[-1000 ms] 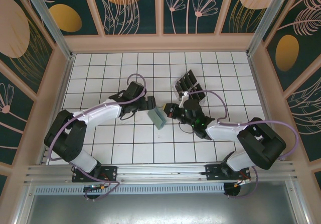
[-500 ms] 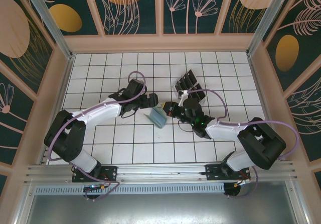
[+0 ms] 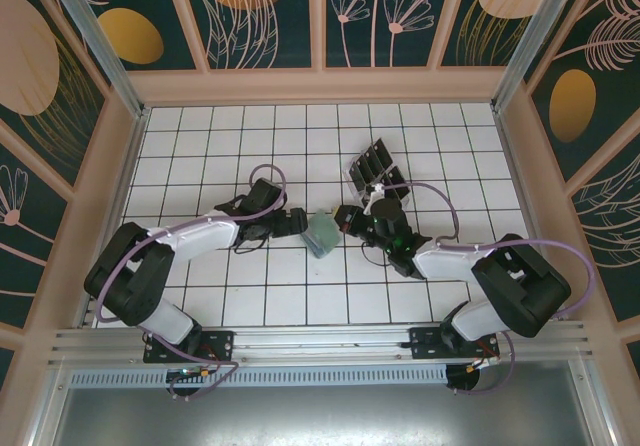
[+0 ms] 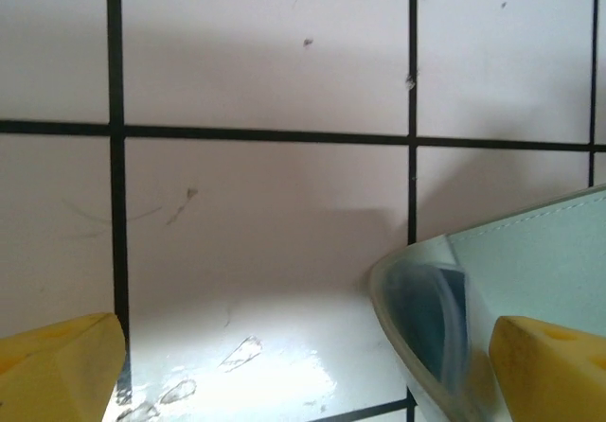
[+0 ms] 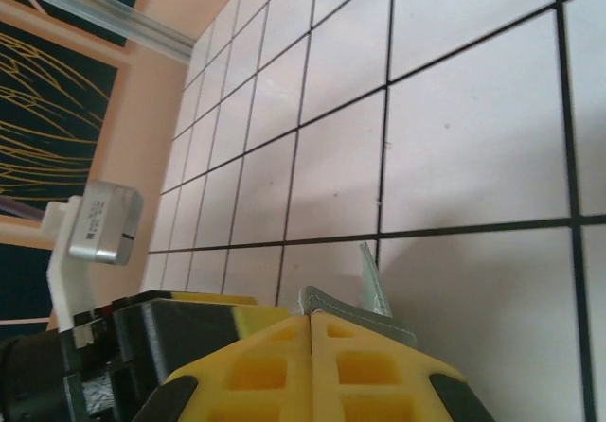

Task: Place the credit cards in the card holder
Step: Open the card holder at the center of the table.

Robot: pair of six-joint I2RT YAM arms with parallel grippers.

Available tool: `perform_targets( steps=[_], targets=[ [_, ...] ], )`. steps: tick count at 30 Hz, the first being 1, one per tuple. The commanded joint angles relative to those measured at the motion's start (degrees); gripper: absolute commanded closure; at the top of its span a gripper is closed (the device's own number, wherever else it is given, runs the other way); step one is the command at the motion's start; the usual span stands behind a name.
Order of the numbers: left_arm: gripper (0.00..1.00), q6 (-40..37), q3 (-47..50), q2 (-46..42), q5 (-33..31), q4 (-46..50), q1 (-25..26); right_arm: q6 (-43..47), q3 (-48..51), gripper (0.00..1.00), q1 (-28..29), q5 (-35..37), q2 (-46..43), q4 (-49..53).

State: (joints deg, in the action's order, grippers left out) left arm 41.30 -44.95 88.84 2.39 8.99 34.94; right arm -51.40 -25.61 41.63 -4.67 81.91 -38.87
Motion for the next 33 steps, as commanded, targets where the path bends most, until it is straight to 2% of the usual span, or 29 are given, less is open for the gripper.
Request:
perform_targets(
  steps=[1, 8, 17, 33],
  targets=[
    [0.02, 0.87, 0.92, -1.84, -0.28, -1.43, 0.32, -1.07, 1.55, 1.0, -0.46, 2.1, 0.95, -2.69],
    [0.02, 0.25, -1.29, -1.39, -1.44, -0.95, 0.36, -2.96, 4.08, 1.0, -0.49, 2.07, 1.69, -4.65],
    [0.01, -0.73, -2.02, 1.14, -2.81, -2.02, 0.38, -4.49, 7.51, 1.0, 0.03, 3.04, -1.5, -3.63],
    [0.01, -1.74, -2.57, -0.81, -2.54, -2.23, 0.39, -5.87, 9.17, 1.0, 2.14, 3.7, -1.49, -4.65]
  ],
)
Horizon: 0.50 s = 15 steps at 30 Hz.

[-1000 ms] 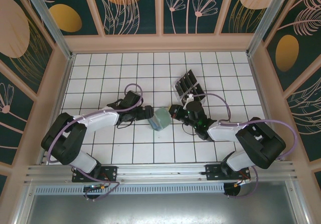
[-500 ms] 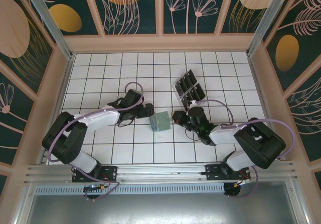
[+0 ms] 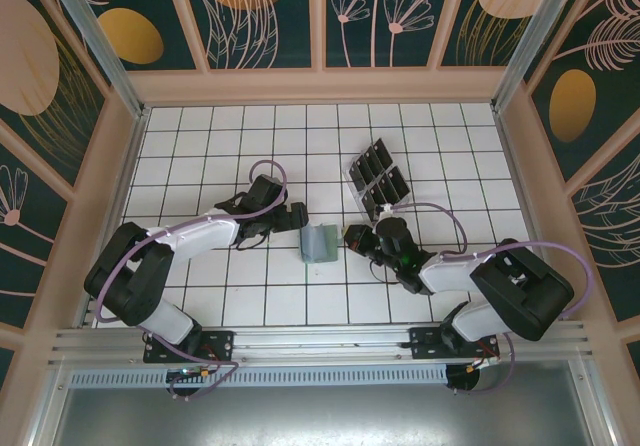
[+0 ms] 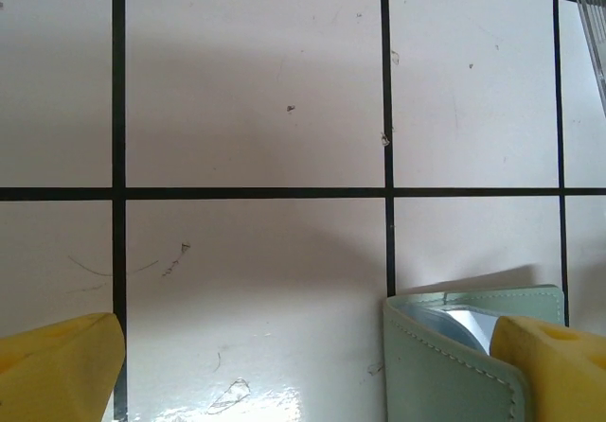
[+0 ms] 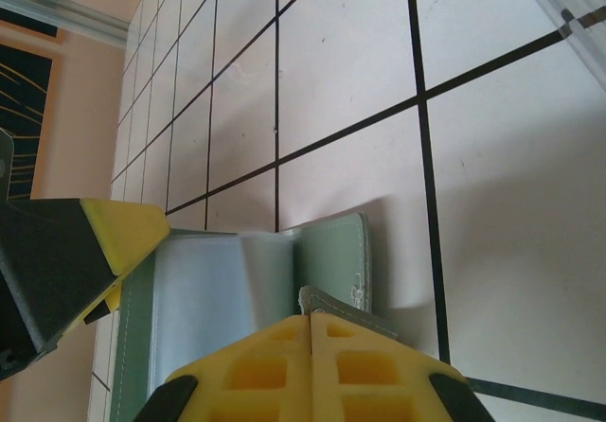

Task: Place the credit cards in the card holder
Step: Open the card holder at the center of the table.

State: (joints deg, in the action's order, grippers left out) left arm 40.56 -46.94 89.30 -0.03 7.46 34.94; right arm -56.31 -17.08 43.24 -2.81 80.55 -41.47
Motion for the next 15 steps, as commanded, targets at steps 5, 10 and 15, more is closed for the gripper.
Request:
perform_targets(
  steps=[5, 10, 15],
  targets=[
    [0.01, -0.77, 0.57, -2.16, -0.88, -0.69, 0.32, -0.92, 0.64, 1.0, 0.6, 1.89, -0.14, -2.03],
    [0.01, -0.57, 0.93, -3.06, -0.84, -0.96, 0.35, -0.99, 0.73, 1.0, 0.7, 1.88, -0.15, -1.98],
    [0.01, -0.57, 0.81, -3.76, -0.85, -0.82, 0.32, -0.99, 0.79, 1.0, 0.79, 2.09, -0.45, -1.9]
  ],
)
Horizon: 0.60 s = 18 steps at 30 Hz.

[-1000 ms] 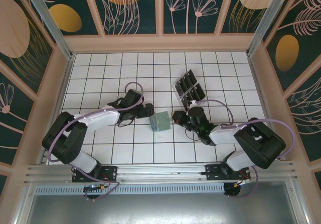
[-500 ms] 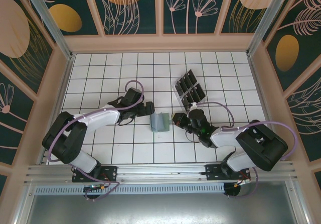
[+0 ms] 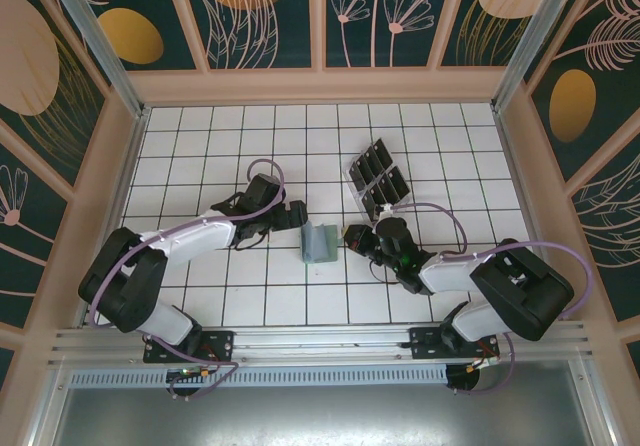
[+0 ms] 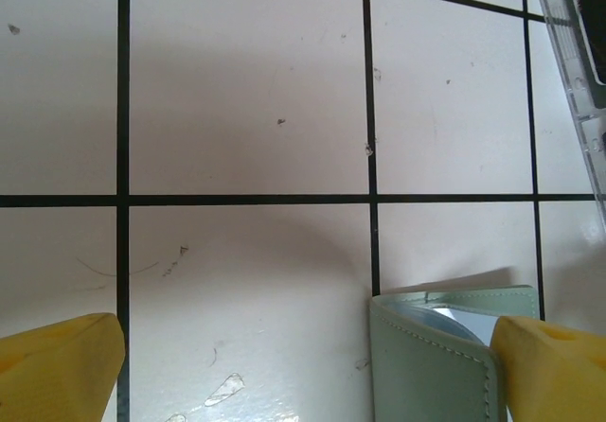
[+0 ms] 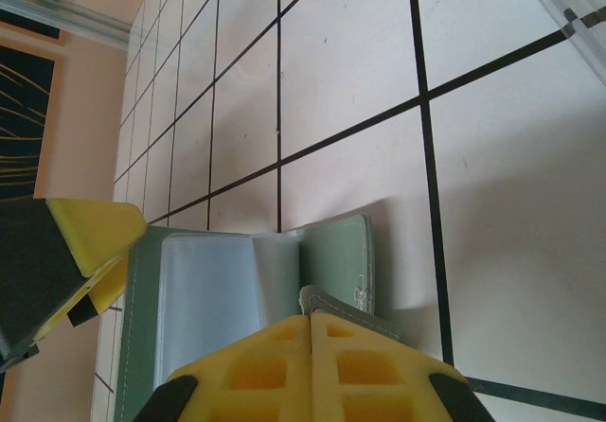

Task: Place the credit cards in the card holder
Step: Open the card holder at the center of the table.

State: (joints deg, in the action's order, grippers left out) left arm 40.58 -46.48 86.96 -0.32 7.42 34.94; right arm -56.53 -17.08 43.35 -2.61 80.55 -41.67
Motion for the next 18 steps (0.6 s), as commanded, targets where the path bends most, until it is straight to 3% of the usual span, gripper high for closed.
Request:
perform_targets(
  steps=[1, 18],
  targets=[
    [0.01, -0.61, 0.51, -1.37, -0.65, -0.75, 0.38, -0.8, 0.82, 1.0, 0.68, 1.98, -0.56, -1.61],
    [0.01, -0.16, 6.28, -2.14, -5.64, -0.81, 0.39, -0.21, 0.72, 1.0, 0.75, 2.69, -2.48, 0.3]
  ],
)
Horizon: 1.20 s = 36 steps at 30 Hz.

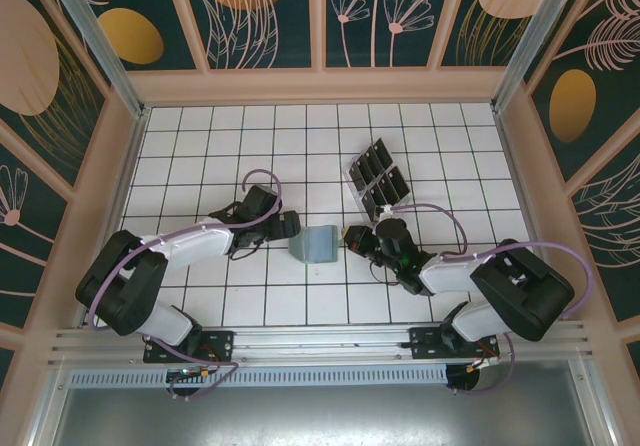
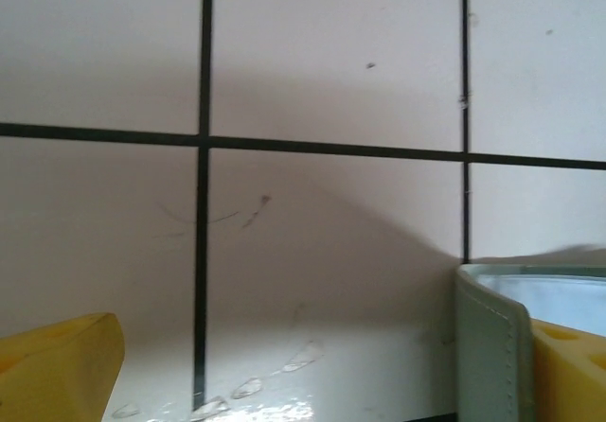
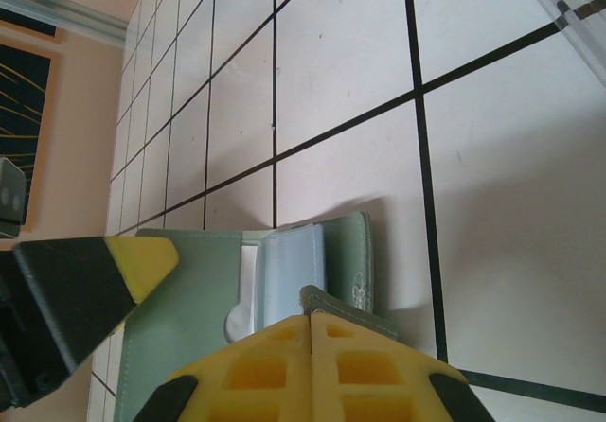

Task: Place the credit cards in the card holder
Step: Open the card holder at the center of the table.

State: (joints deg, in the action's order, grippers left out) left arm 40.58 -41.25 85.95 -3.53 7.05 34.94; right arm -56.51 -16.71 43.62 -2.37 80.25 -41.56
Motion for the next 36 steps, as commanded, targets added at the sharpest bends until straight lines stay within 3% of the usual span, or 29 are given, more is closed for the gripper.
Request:
perform_targets(
  steps=[1, 5, 8, 17, 28, 36],
  targets=[
    [0.01, -0.08, 1.32, -0.99, -2.82, -0.53, 0.36, 0.03, 0.11, 0.97, 0.48, 2.54, -2.61, 0.88],
    [0.01, 0.03, 2.23, -0.22, -4.26, -0.94, 0.39, 2.36, -1.72, 0.77, 0.51, 2.81, -5.32, 5.31],
    [0.01, 0.03, 2.41, 0.41, -4.7, -1.59, 0.31, 4.13, -3.48, 0.72, 0.59, 2.28, -7.23, 8.45],
    [0.01, -0.58, 2.28, 1.49, -4.91, -2.48, 0.36, 9.02, -10.71, 0.72, 3.29, -1.12, -7.3, 14.62],
    [0.01, -0.83, 1.89, 4.01, -7.17, -3.01, 0.33, 8.13, -16.49, 0.74, 6.68, -8.05, 9.12, 6.99],
    [0.01, -1.87, -1.12, 7.97, -10.54, -3.36, 0.16, 7.44, -17.76, 0.76, 5.74, -6.64, 17.08, 5.02]
  ],
)
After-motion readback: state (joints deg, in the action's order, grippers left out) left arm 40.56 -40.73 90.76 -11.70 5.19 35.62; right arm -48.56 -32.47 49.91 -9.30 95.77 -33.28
